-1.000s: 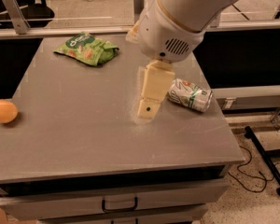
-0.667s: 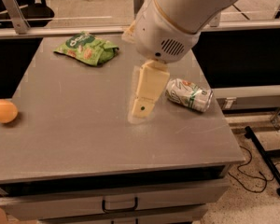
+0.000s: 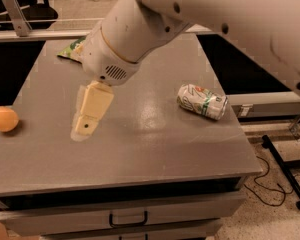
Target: Move orange near green rice chip bag
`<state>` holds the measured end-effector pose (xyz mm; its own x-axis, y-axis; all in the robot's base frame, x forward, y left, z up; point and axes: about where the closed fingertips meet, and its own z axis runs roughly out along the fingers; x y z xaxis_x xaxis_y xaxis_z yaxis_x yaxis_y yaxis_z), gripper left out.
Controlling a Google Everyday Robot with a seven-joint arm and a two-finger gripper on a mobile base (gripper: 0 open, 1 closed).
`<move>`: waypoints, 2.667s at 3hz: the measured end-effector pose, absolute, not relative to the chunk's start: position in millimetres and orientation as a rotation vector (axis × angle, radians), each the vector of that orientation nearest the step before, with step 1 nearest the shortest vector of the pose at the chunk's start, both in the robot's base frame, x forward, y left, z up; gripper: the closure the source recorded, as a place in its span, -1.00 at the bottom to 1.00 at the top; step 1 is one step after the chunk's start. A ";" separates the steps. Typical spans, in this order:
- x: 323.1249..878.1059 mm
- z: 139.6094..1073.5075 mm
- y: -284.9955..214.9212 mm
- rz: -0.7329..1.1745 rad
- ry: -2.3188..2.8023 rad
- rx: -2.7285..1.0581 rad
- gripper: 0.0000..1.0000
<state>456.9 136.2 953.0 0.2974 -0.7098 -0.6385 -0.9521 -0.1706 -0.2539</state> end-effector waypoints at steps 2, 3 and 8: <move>456.1 932.2 241.5 0.719 1.311 -1.888 -1.00; 467.4 912.1 280.8 0.786 1.302 -1.842 -1.00; 510.2 841.2 344.7 0.994 1.568 -1.610 -0.16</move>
Offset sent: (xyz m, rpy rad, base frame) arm 0.0048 0.1669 -0.0329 0.2959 0.0703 0.1490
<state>510.2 344.7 841.2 -0.0134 -0.4863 -0.8737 -0.9976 -0.0523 0.0444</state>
